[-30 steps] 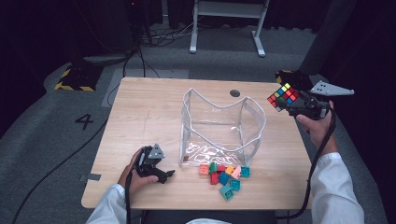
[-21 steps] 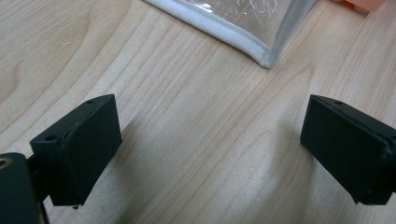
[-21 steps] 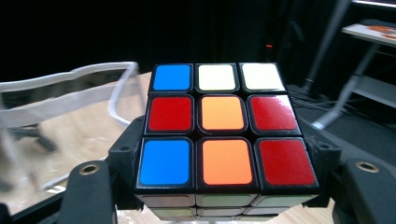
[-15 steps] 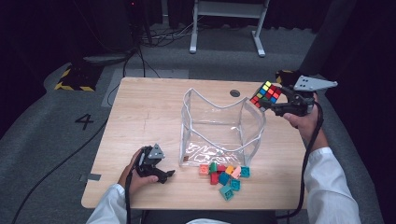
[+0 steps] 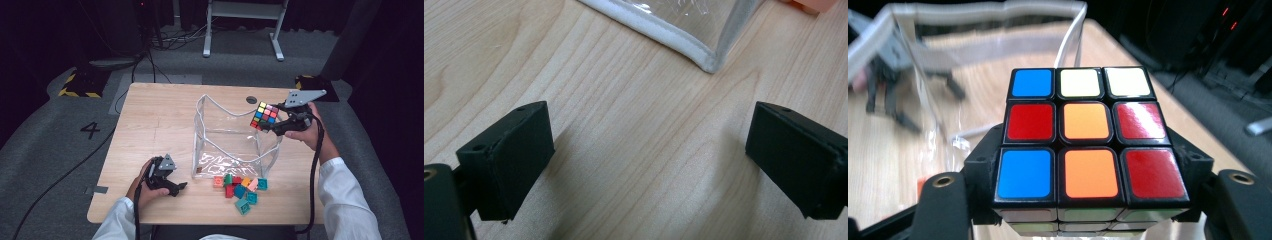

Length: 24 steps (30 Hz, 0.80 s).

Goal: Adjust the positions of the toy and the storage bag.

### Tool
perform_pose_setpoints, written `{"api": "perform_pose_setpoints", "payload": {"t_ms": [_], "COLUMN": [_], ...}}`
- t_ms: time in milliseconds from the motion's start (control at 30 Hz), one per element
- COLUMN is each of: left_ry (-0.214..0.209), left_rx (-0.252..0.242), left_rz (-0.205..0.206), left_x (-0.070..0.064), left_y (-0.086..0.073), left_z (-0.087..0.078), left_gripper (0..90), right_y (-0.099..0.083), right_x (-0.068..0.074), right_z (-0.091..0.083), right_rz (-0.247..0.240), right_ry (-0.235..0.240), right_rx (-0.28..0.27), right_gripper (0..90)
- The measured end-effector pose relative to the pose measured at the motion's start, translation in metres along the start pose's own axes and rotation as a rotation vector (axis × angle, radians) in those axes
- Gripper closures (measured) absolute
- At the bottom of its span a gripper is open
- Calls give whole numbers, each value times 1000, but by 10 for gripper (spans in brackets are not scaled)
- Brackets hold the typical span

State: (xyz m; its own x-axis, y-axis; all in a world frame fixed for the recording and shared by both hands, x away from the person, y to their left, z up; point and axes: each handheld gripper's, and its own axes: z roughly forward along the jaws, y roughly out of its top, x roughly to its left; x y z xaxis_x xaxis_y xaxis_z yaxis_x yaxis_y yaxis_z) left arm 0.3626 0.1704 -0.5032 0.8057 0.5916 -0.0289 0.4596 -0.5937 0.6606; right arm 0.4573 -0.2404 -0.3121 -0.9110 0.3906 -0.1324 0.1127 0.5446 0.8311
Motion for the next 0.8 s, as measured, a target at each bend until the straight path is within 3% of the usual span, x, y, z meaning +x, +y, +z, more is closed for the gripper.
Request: {"api": "perform_pose_setpoints", "payload": {"t_ms": [33,100,133,267,500,600,800], "left_ry": [0,0,0,0,0,0,1], "left_rx": [0,0,0,0,-1,-1,-1], "left_rz": [0,0,0,0,-1,0,-1], "left_x": [0,0,0,0,0,0,0], "left_y": [0,0,0,0,0,0,0], "left_z": [0,0,0,0,0,0,0], "left_gripper": [53,53,53,53,51,50,50], "right_y": [0,1,1,-2,-5,-5,-5], "right_x": [0,-1,-1,-2,-2,-1,-1], "right_z": [2,10,10,17,21,21,24], "right_rz": [-8,-33,-33,-55,-75,-71,-60], "right_ry": [4,-4,-4,20,69,65,83], "right_rx": [25,132,132,234,346,371,370], "right_gripper": [337,337,337,337,336,336,336]}}
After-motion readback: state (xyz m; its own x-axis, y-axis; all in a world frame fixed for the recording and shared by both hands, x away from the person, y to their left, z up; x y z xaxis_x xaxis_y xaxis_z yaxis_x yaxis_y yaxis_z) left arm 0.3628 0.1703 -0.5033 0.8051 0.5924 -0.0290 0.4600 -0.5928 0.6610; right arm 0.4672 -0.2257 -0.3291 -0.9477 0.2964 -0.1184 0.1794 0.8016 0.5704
